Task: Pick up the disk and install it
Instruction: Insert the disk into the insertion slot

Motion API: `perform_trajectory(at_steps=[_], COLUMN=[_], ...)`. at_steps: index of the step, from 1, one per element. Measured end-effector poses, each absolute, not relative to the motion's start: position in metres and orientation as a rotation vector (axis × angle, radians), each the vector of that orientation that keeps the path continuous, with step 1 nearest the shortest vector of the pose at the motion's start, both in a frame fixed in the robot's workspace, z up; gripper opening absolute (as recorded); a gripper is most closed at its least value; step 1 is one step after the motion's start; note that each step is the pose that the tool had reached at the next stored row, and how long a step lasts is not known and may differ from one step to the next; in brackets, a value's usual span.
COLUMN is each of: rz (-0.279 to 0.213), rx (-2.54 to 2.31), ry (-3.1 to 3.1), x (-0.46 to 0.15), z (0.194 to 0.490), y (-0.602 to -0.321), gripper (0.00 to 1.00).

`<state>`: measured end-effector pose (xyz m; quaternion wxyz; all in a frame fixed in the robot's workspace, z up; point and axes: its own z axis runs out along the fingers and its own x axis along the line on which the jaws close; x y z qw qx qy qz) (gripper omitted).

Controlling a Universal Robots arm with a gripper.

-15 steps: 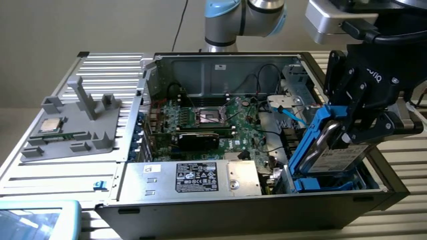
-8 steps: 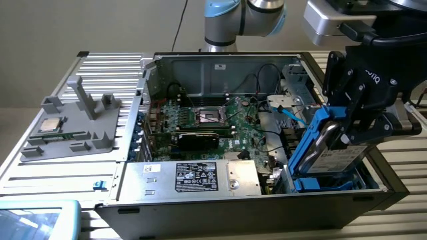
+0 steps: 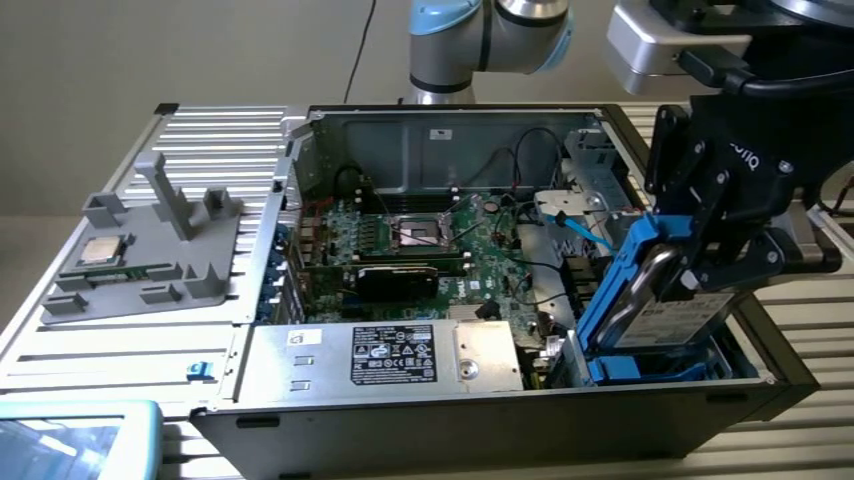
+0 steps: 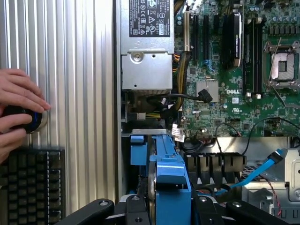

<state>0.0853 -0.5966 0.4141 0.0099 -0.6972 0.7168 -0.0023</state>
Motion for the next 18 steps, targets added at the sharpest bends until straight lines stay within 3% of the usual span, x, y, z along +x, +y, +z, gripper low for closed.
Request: perform_trajectory(at_steps=[18], rz=[-0.007], rx=[-2.176], ry=[2.239], x=[0.0847], z=[0.4061], y=[-0.5967], gripper=[0.37])
